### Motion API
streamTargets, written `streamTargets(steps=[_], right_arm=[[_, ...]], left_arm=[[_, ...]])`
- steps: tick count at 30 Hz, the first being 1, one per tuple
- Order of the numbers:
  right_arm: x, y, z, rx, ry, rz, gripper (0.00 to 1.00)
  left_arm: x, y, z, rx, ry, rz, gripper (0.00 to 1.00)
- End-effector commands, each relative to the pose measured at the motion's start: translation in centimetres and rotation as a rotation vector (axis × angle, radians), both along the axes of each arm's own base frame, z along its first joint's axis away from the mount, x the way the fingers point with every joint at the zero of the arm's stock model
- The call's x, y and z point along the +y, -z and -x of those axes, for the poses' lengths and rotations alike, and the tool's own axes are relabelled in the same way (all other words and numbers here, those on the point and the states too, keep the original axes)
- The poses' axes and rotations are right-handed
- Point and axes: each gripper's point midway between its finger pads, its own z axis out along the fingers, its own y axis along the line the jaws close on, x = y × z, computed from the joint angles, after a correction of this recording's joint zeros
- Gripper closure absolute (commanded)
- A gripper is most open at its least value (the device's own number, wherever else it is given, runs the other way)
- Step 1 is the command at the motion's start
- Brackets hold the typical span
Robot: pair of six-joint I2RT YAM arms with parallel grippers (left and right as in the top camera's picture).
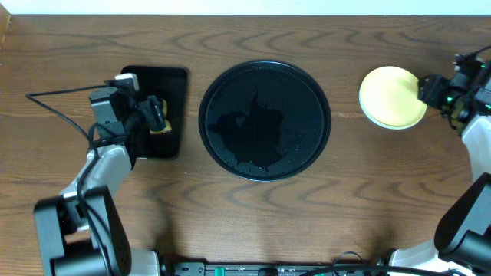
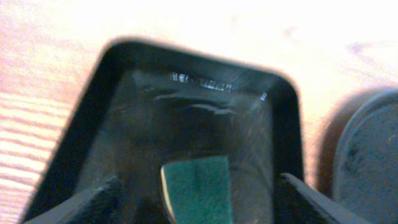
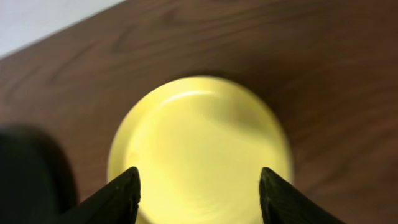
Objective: Clean dirty plates on tray and stack at the side
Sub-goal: 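Release the yellow plate and withdraw the right gripper toward the front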
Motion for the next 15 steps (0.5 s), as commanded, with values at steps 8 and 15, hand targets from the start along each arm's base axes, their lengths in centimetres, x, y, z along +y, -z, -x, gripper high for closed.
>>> streamTargets(steps=[8, 15], right_arm=[[13.7, 1.7, 1.1, 0.079, -0.471, 0.026, 0.17], [19.4, 2.3, 2.5, 0.124, -0.600, 0.035, 0.01]], left_arm=[[0.0, -2.8, -0.1, -0.063, -0.003, -0.018, 0.19], [0.0, -2.8, -0.1, -0.063, -0.003, -0.018, 0.18]])
